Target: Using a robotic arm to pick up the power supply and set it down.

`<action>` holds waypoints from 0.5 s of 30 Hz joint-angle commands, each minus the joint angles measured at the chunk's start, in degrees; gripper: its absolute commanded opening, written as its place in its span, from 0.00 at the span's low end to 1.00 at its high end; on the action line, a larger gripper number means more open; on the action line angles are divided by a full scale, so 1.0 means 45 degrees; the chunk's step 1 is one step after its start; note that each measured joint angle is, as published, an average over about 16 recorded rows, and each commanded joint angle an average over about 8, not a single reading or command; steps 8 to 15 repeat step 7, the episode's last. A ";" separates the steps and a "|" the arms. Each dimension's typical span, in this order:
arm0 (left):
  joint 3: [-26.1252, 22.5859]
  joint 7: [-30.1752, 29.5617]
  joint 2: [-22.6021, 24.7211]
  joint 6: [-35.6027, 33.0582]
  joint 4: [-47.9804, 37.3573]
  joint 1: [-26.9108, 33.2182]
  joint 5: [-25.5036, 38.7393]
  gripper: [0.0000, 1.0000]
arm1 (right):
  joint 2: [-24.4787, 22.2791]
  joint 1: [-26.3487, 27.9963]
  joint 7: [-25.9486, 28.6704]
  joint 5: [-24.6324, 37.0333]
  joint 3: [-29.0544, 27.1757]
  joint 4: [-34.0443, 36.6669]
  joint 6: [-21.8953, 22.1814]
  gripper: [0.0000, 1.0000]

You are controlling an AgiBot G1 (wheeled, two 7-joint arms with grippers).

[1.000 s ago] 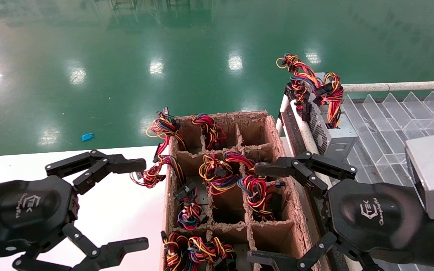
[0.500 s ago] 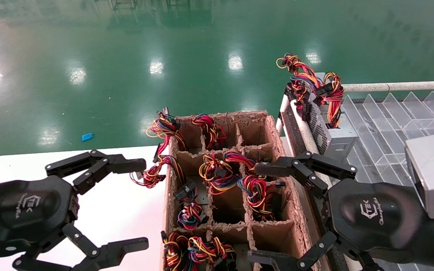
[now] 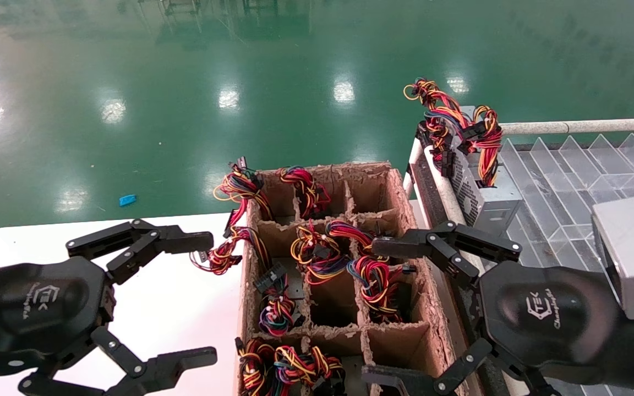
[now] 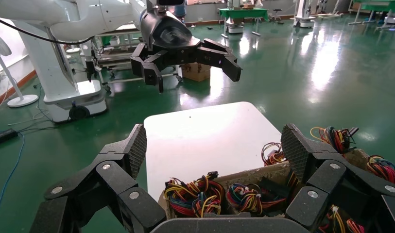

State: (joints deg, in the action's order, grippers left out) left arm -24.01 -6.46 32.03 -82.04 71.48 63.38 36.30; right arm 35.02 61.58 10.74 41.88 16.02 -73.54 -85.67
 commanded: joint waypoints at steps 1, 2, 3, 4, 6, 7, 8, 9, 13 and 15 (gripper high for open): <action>0.0000 0.0000 0.0000 0.0000 0.0000 0.0000 0.0000 1.00 | 0.0000 0.0000 0.0000 0.0000 0.0000 0.0000 0.0000 1.00; 0.0000 0.0000 0.0000 0.0000 0.0000 0.0000 0.0000 1.00 | 0.0000 0.0000 0.0000 0.0000 0.0000 0.0000 0.0000 1.00; 0.0000 0.0000 0.0000 0.0000 0.0000 0.0000 0.0000 1.00 | 0.0000 0.0000 0.0000 0.0000 0.0000 0.0000 0.0000 1.00; 0.0000 0.0000 0.0000 0.0000 0.0000 0.0000 0.0000 1.00 | 0.0000 0.0000 0.0000 0.0000 0.0000 0.0000 0.0000 1.00; 0.0000 0.0000 0.0000 0.0000 0.0000 0.0000 0.0000 1.00 | 0.0000 0.0000 0.0000 0.0000 0.0000 0.0000 0.0000 1.00; 0.0000 0.0000 0.0000 0.0000 0.0000 0.0000 0.0000 1.00 | 0.0000 0.0000 0.0000 0.0000 0.0000 0.0000 0.0000 1.00; 0.0000 0.0000 0.0000 0.0000 0.0000 0.0000 0.0000 1.00 | 0.0000 0.0000 0.0000 0.0000 0.0000 0.0000 0.0000 1.00; 0.0000 0.0000 0.0000 0.0000 0.0000 0.0000 0.0000 1.00 | 0.0000 0.0000 0.0000 0.0000 0.0000 0.0000 0.0000 1.00; 0.0000 0.0000 0.0000 0.0000 0.0000 0.0000 0.0000 1.00 | 0.0000 0.0000 0.0000 0.0000 0.0000 0.0000 0.0000 1.00; 0.0000 0.0000 0.0000 0.0000 0.0000 0.0000 0.0000 1.00 | 0.0000 0.0000 0.0000 0.0000 0.0000 0.0000 0.0000 1.00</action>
